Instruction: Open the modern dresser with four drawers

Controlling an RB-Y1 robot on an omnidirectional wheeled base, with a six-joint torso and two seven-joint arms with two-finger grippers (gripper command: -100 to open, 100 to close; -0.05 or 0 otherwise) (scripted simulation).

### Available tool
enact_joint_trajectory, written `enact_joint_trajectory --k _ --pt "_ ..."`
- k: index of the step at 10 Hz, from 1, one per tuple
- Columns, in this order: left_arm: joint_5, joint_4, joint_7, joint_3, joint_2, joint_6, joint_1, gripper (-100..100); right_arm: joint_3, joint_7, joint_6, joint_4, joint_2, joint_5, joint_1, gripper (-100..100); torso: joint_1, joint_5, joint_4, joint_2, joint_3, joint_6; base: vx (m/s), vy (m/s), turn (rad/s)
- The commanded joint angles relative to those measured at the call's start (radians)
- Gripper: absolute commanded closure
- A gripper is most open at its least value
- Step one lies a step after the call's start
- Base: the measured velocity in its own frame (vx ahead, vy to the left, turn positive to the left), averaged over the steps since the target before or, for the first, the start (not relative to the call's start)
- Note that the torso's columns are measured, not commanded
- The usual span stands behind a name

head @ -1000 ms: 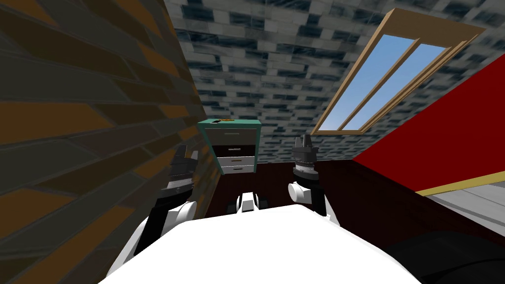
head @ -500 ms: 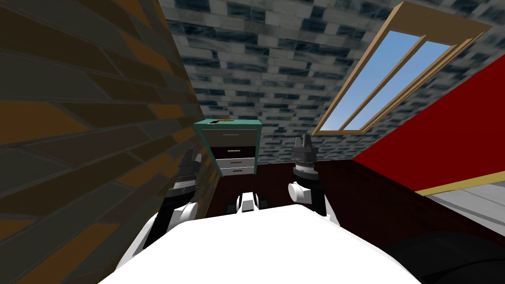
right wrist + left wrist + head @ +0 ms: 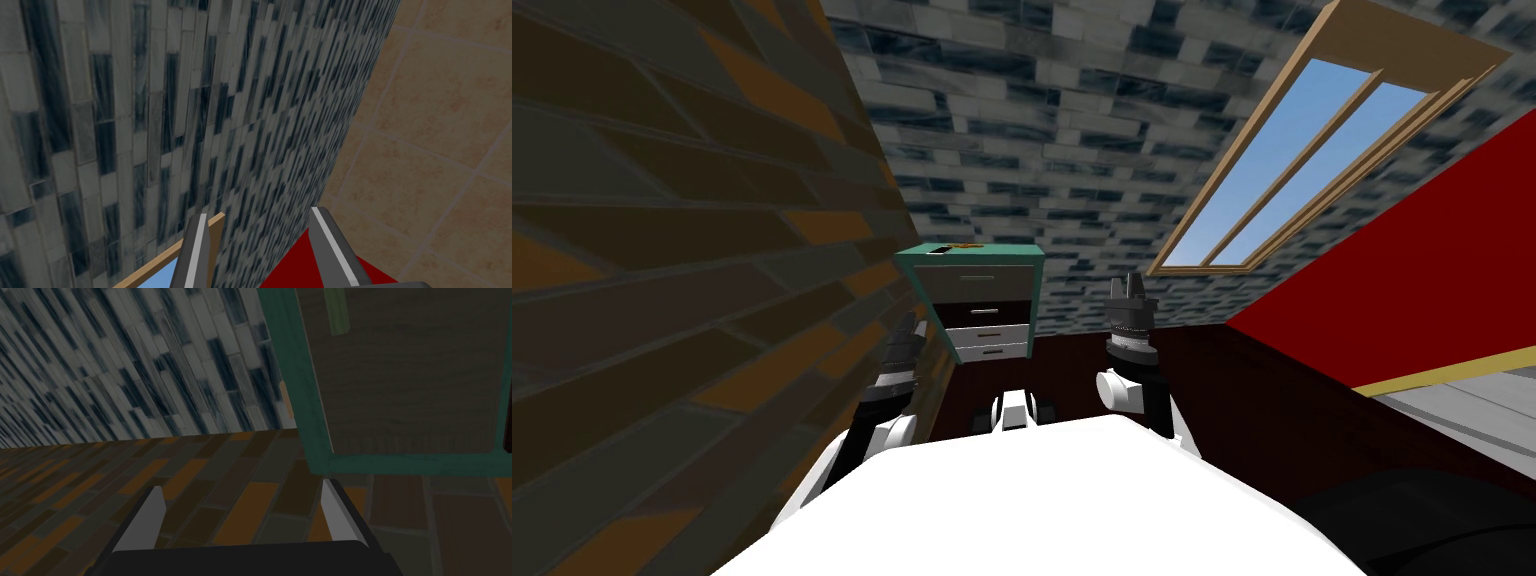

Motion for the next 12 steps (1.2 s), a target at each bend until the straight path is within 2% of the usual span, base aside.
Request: enact_joint_trajectory --k 1,6,7,9,12 --pt "-0.003 0.058 -0.006 -0.004 0.005 -0.028 -0.006 -100 0.000 0.000 0.000 0.000 0.000 0.000 0.000 0 0.001 0.000 0.000 -0.001 -0.001 0.000 0.088 0.026 -0.013" --pt "-0.011 0.212 -0.022 -0.015 0.017 -0.102 -0.025 -100 0.000 0.000 0.000 0.000 0.000 0.000 0.000 0 0.000 0.000 0.000 0.000 0.000 0.000 0.088 0.024 -0.029" --pt "-0.011 0.217 -0.022 -0.015 0.017 -0.102 -0.025 -100 0.000 0.000 0.000 0.000 0.000 0.000 0.000 0 0.001 0.000 0.000 0.002 0.001 0.000 0.052 0.011 -0.018" --pt "-0.016 0.292 -0.031 -0.021 0.021 -0.142 -0.036 -100 0.000 0.000 0.000 0.000 0.000 0.000 0.000 0 0.001 0.000 0.000 0.001 0.001 0.000 0.087 0.008 -0.037" --pt "-0.018 0.347 -0.036 -0.024 0.021 -0.162 -0.042 -100 0.000 0.000 0.000 0.000 0.000 0.000 0.000 0 0.002 0.001 0.000 0.001 0.000 0.000 0.079 0.025 -0.018"
